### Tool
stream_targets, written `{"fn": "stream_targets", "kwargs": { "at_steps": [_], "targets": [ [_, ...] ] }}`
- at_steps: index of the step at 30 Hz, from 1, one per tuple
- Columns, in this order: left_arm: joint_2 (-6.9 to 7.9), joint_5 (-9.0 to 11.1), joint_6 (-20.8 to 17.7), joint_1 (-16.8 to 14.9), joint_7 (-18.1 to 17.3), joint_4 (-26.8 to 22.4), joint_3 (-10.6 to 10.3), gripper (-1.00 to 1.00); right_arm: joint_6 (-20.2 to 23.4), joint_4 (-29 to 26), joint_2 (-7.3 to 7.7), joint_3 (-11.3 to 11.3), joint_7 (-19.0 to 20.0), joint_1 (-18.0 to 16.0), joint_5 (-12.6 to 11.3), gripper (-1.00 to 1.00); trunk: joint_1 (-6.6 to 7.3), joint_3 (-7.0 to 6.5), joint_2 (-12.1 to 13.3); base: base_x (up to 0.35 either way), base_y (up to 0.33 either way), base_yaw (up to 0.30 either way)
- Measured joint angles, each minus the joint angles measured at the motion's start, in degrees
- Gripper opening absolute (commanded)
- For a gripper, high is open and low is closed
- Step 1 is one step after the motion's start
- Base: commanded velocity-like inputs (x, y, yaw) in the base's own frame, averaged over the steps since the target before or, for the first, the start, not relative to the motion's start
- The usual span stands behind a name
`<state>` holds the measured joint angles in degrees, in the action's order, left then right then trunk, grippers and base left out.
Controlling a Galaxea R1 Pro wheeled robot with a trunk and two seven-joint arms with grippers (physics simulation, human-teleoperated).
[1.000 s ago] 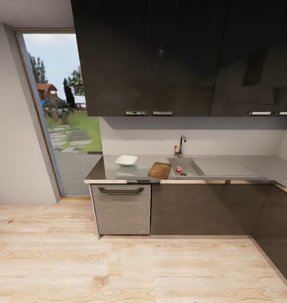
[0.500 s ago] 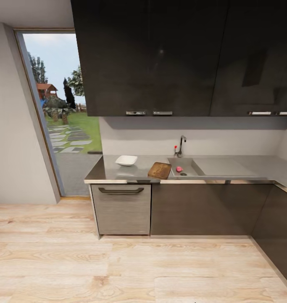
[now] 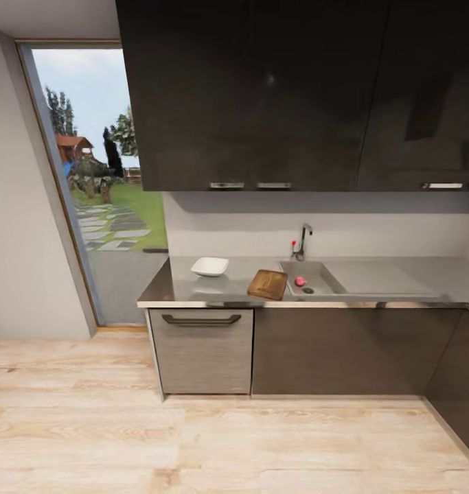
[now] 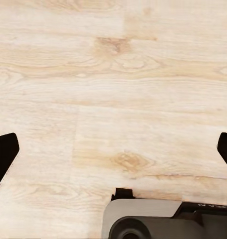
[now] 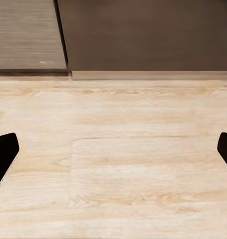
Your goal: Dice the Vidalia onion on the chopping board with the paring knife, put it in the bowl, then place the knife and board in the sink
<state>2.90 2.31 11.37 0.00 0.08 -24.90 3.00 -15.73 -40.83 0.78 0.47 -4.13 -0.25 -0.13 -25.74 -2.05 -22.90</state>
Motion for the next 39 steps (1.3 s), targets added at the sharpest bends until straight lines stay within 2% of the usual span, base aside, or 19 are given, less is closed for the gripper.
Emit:
{"fn": "stream_targets", "kwargs": {
  "at_steps": [13,39],
  "targets": [
    [0.0,0.0,0.0,0.0,0.0,0.01,0.0,1.0,-0.01,-0.05,0.0,0.0,0.01,0.0,0.03,1.0,0.0,0.0,0.0,0.29,0.133,0.0],
    [0.0,0.0,0.02,0.0,0.0,-0.05,-0.02,1.0,-0.27,-0.04,-0.01,0.29,0.07,0.0,0.04,1.0,0.0,0.0,0.0,0.323,-0.011,0.0]
  ]
}}
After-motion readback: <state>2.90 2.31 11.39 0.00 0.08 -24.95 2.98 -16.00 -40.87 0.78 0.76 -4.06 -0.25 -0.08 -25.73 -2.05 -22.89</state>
